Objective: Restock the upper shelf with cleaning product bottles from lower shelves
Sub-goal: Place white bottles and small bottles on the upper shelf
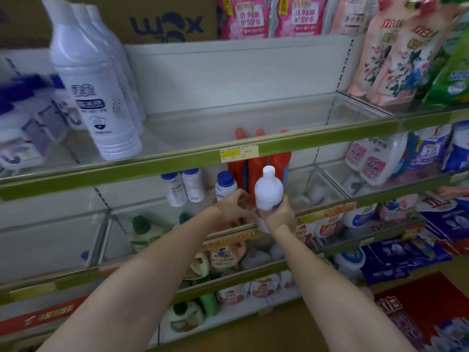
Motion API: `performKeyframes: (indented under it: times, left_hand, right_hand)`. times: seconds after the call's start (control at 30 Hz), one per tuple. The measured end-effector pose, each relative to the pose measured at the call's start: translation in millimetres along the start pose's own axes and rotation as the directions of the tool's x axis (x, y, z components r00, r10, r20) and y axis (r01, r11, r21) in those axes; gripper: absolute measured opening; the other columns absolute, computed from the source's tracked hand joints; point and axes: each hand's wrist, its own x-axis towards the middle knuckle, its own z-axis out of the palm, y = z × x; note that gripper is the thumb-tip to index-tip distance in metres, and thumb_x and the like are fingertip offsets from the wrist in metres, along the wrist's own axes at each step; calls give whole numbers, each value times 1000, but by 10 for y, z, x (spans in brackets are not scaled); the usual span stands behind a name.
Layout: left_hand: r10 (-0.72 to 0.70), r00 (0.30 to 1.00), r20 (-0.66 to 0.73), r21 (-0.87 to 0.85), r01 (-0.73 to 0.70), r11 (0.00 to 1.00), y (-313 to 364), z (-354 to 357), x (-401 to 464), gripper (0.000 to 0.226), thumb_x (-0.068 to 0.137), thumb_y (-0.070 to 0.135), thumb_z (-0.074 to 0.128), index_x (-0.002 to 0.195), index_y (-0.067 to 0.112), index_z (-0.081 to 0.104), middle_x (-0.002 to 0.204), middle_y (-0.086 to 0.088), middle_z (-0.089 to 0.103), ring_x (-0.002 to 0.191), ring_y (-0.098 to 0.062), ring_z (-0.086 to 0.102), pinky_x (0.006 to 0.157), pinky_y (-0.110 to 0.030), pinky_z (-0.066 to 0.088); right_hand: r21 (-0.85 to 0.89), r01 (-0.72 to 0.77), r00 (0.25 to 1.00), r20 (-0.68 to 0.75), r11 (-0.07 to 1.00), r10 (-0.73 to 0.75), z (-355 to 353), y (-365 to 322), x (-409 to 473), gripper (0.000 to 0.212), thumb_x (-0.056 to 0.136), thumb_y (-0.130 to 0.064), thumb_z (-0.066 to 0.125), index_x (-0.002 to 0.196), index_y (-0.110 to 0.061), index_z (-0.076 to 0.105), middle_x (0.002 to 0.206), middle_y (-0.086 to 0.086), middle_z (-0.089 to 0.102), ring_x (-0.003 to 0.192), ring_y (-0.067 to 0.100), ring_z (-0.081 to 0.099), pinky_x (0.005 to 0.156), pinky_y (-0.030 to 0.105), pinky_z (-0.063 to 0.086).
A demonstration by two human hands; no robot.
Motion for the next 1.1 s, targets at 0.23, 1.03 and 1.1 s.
performKeyframes:
  times: [0.23,1.03,1.1]
  left_hand:
    - [73,993,-88,-37,-76,996,-387,-285,-832,54,87,47,71,130,23,47,113,3,61,86,-7,60,64,-21,46]
    - [-467,789,-400,-696,69,714,-1389,-268,-2262,32,66,16,76,90,2,60,81,-13,63,77,-28,61,66,-32,48]
    - [-445,812,-378,-737,27,676,-1384,-344,-2334,20,65,7,76,80,-1,64,77,-17,66,70,-29,61,63,-32,50]
  right_hand:
    - [-137,-110,985,120,984,127,360,-25,-876,78,67,-42,85,133,-25,47,122,5,65,106,31,64,88,48,56]
    - [-138,177,732,681,975,-36,1067,-178,-2890,108,41,-66,93,130,-31,42,118,-10,61,109,16,62,83,35,58]
    - [-97,189,653,755,977,-52,1026,-213,-2847,108,43,-57,98,134,-33,44,120,-10,63,112,13,62,94,38,56]
